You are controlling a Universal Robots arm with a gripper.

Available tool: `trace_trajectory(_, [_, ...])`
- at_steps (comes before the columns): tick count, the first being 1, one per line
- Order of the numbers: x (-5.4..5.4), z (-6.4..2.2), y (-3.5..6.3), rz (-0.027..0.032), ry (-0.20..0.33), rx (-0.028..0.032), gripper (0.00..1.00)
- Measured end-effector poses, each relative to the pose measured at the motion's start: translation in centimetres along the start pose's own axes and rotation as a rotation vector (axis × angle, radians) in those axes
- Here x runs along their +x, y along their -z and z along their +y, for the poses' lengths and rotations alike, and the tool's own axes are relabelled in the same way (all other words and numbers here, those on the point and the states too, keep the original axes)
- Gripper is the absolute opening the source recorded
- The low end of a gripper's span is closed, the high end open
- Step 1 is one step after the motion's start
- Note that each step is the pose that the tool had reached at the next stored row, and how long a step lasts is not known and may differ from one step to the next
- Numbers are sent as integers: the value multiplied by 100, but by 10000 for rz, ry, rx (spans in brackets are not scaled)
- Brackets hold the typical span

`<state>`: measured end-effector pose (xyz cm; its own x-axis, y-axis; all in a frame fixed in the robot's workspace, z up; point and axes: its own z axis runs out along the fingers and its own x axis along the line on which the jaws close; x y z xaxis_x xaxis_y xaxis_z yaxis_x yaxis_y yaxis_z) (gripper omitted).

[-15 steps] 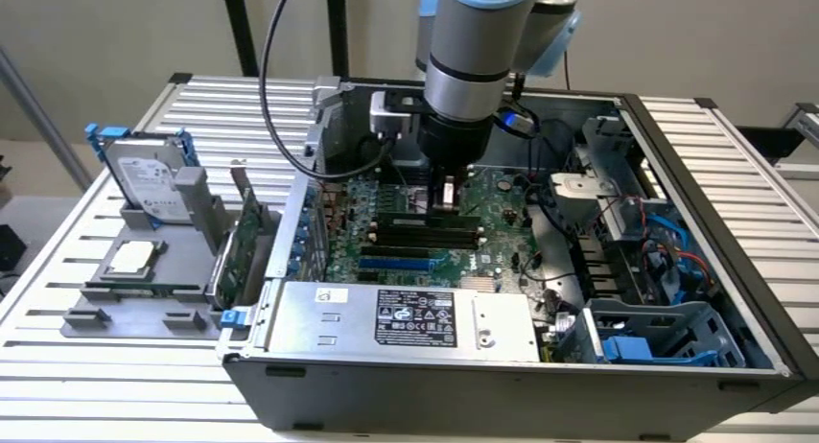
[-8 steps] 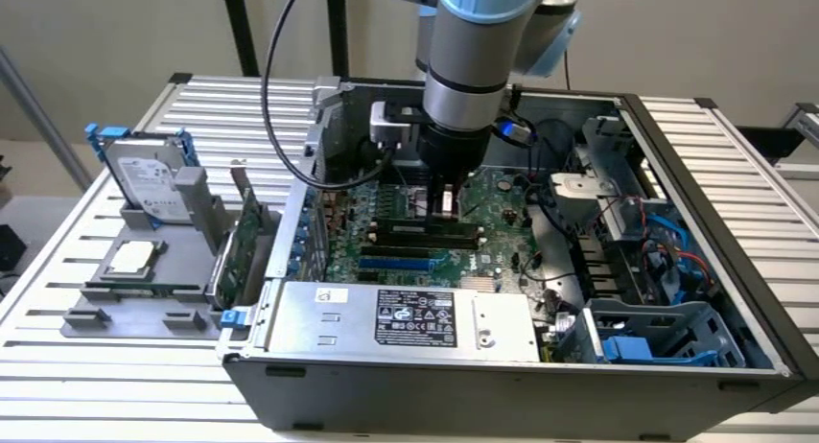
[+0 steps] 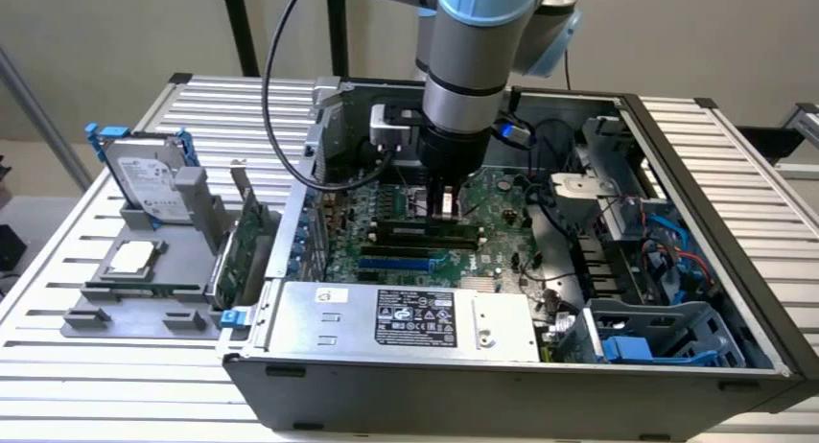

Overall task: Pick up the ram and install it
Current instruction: 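Insert the ram into the slot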

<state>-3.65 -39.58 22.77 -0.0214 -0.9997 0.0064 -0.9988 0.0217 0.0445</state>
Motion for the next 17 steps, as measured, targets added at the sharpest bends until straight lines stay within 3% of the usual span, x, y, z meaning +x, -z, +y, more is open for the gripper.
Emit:
trace_trajectory(9, [0, -1, -12, 14, -1, 42, 0])
trace_trajectory(17, [0, 9, -36, 76, -4, 80, 0])
